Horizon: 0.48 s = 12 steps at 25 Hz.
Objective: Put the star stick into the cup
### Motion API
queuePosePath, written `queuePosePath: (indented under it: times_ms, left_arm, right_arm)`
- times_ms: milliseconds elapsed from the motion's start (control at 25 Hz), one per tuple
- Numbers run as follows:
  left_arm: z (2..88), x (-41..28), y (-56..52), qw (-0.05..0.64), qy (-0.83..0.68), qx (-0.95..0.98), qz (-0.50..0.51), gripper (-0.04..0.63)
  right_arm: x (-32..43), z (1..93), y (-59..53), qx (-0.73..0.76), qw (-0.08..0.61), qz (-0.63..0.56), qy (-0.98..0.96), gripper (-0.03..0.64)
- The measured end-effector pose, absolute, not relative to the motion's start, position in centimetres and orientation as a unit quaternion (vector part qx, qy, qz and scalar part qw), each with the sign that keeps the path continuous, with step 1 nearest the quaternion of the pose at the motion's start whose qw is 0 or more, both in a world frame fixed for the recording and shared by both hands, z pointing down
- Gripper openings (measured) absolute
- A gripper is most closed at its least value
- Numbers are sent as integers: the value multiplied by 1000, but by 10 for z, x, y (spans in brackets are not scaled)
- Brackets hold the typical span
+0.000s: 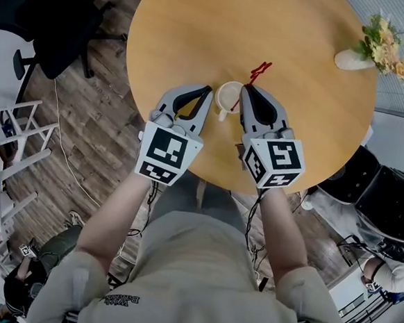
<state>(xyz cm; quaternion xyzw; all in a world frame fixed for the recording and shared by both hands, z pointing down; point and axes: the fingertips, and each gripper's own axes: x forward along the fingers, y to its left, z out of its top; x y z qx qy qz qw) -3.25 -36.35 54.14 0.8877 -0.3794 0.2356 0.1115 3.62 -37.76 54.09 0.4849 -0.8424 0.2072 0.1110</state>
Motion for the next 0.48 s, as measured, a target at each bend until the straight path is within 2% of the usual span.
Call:
queuePosePath:
  times_ms: [320,480]
  left_arm:
    - [564,-29,-334,136,-363,886,256,21]
    - [576,-33,-351,144,-361,883,265,21]
  right_arm:
    - [33,583,-350,478,173,220,-832,37]
    - [33,605,-365,480,204,236,-820,38]
